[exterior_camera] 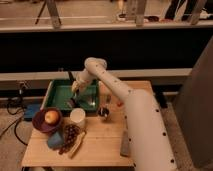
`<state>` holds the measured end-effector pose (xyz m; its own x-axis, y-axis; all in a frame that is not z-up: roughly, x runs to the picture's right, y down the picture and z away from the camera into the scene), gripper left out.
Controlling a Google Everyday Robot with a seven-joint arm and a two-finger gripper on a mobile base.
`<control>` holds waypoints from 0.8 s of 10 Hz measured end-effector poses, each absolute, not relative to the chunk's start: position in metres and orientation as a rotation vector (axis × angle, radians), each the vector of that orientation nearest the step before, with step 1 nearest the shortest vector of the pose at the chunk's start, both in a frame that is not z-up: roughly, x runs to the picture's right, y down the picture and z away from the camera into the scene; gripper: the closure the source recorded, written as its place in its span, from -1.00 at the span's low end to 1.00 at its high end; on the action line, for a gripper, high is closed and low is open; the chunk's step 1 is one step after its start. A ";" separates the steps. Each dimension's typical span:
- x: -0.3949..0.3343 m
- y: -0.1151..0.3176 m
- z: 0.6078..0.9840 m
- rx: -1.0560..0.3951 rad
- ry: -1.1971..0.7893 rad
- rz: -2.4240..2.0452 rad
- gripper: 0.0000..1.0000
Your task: Wipe tray with brush
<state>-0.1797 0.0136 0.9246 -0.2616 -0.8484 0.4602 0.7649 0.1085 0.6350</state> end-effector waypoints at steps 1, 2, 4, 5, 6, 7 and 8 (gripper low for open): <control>-0.163 0.017 0.919 0.105 -0.984 -1.542 1.00; -0.146 0.019 0.916 0.091 -0.959 -1.544 1.00; -0.115 0.015 0.915 0.067 -0.891 -1.536 1.00; -0.106 0.008 0.919 0.062 -0.872 -1.528 1.00; -0.102 0.002 0.925 0.059 -0.861 -1.519 1.00; -0.103 -0.012 0.938 0.056 -0.840 -1.508 1.00; -0.106 -0.019 0.946 0.056 -0.829 -1.497 1.00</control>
<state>-0.1056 -0.0192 0.9463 -0.1400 -0.8838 0.4465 0.8473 0.1264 0.5158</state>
